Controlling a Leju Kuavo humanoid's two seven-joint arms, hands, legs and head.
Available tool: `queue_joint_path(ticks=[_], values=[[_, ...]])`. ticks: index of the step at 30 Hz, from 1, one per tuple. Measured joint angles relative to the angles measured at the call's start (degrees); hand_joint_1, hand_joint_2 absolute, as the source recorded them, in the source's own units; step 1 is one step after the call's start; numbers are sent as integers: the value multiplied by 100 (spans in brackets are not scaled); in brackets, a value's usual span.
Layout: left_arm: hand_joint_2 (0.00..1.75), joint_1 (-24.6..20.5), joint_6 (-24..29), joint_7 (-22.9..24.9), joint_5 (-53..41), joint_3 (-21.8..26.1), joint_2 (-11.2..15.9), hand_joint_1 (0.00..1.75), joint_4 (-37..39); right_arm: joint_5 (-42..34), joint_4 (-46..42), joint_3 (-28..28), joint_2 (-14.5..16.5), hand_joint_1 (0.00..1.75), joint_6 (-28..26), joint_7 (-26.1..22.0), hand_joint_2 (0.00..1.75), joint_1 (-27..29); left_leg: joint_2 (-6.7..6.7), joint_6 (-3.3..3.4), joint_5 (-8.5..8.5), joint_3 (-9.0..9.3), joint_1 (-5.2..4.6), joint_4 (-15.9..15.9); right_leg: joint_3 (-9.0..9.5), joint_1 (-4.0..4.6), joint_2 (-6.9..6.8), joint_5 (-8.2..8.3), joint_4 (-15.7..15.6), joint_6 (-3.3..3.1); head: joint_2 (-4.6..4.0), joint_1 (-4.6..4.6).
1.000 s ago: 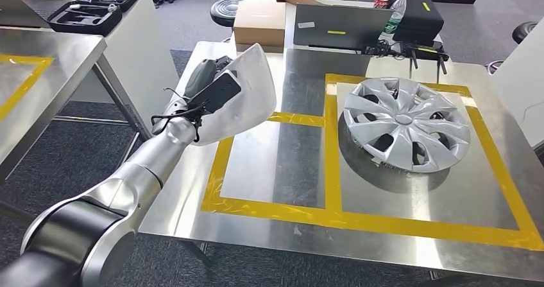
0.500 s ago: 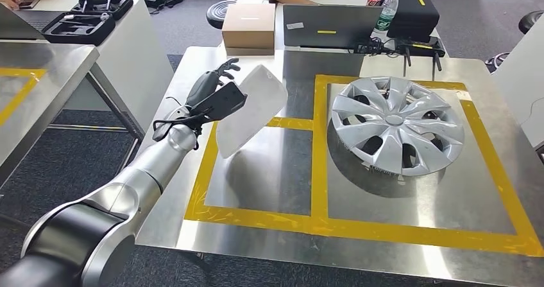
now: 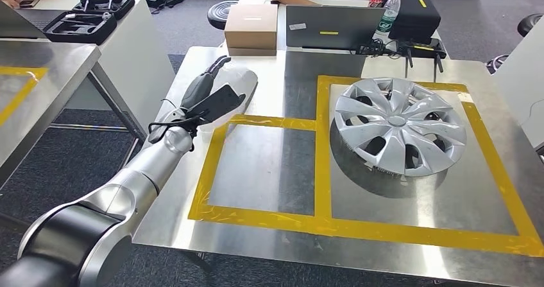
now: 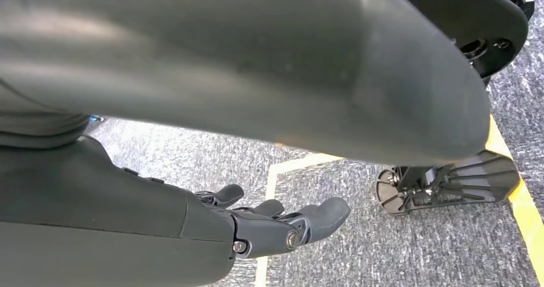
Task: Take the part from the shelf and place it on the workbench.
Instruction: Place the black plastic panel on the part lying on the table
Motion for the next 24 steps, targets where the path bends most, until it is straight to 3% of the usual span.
queue_joint_path(ticks=[8, 12, 14, 16, 18, 19, 21, 22, 24], values=[[0, 0, 0, 8, -4, 0, 3, 0, 3, -1, 0, 19, 0, 0, 11, 1, 0, 16, 0, 2, -2, 0, -2, 4, 6, -2, -1, 3, -7, 5, 0, 0], [0, -7, 1, 11, -44, -1, 0, 0, -5, -1, 11, 20, 11, 0, 11, 7, 0, 28, 20, 110, 144, 87, 14, -169, 48, -30, -5, 51, -93, 100, 0, -24], [0, -23, 2, 21, -68, -5, -10, 0, -10, -2, 11, 20, 3, 0, 11, 7, 0, 26, 58, 129, 239, 150, 78, -323, -105, -32, -10, -181, 245, 142, 0, -18], [0, -22, 1, 36, -86, -20, -11, 0, 2, -3, 11, 20, 2, 0, 13, 8, 0, 32, 85, 133, 252, 128, 105, -312, -430, -71, -12, -505, 943, 201, 0, -7], [0, -7, -4, 57, -107, -45, -18, 0, 25, -4, 11, 19, 2, 0, 16, 9, 0, 38, 98, 85, 230, 74, 157, -235, -602, -135, -17, -555, 1291, 278, 0, -8], [0, -4, -9, 66, -116, -58, -26, 0, 34, -6, 11, 19, 1, 0, 15, 9, 0, 39, 99, 35, 203, 34, 201, -167, -530, -177, -23, -430, 1152, 329, 0, -8], [0, -10, -22, 86, -135, -76, -52, 0, 42, -15, 16, 18, 8, 0, 6, 9, 0, 33, 94, -114, 115, -79, 278, 36, -221, -254, -15, -170, 558, 453, 0, 7], [0, -14, -30, 97, -147, -83, -66, 0, 39, -24, 22, 18, 15, 0, 1, 8, 0, 28, 84, -187, 64, -142, 295, 149, -124, -269, 8, -118, 361, 444, 0, 22], [0, -21, -38, 115, -173, -90, -93, 0, 33, -45, 36, 17, 27, 0, -2, 8, 0, 24, 62, -287, 17, -233, 286, 254, -141, -251, 54, -166, 352, 311, 0, 27]])
